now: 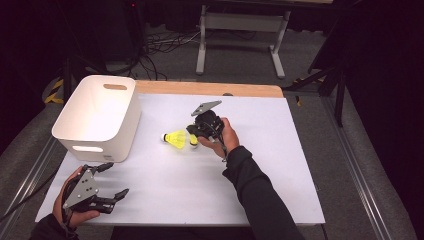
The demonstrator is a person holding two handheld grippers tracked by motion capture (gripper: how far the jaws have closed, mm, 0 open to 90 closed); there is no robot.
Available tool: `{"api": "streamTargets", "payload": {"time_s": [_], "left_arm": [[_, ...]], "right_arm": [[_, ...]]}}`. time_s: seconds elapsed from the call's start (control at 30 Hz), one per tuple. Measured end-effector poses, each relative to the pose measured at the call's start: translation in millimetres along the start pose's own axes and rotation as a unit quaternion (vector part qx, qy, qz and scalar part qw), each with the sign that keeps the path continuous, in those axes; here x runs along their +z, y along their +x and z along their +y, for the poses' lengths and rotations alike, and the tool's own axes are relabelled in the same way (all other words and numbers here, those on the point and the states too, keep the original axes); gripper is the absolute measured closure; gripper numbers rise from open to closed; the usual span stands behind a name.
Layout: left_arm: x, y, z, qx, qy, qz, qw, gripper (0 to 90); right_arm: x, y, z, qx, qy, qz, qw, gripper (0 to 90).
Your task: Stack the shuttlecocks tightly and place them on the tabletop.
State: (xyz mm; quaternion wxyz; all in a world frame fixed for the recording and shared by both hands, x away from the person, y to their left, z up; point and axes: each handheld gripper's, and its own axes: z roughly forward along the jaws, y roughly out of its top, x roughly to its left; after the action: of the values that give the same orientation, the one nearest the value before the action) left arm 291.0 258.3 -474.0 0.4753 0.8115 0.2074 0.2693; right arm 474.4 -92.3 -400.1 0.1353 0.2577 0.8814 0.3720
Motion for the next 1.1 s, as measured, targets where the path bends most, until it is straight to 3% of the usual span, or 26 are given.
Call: {"api": "streamTargets", "payload": {"time_s": [0.43, 0.73, 1.1], "left_arm": [[1.6, 0.3, -0.7, -0.001, 0.008, -0.005, 1.0, 8.7], [4.2, -0.2, -1.2, -0.002, 0.015, -0.01, 0.9998, 8.2], [5.8, -1.0, -1.5, 0.001, 0.021, -0.016, 0.9996, 8.0]], "right_arm": [[-13.4, -15.5, -17.7, 0.007, 0.051, -0.025, 0.9984, 78.9], [-20.1, -20.5, -40.4, 0.003, 0.101, -0.009, 0.9949, 72.5], [-18.4, -21.8, -55.1, 0.002, 0.131, 0.018, 0.9912, 73.8]]}}
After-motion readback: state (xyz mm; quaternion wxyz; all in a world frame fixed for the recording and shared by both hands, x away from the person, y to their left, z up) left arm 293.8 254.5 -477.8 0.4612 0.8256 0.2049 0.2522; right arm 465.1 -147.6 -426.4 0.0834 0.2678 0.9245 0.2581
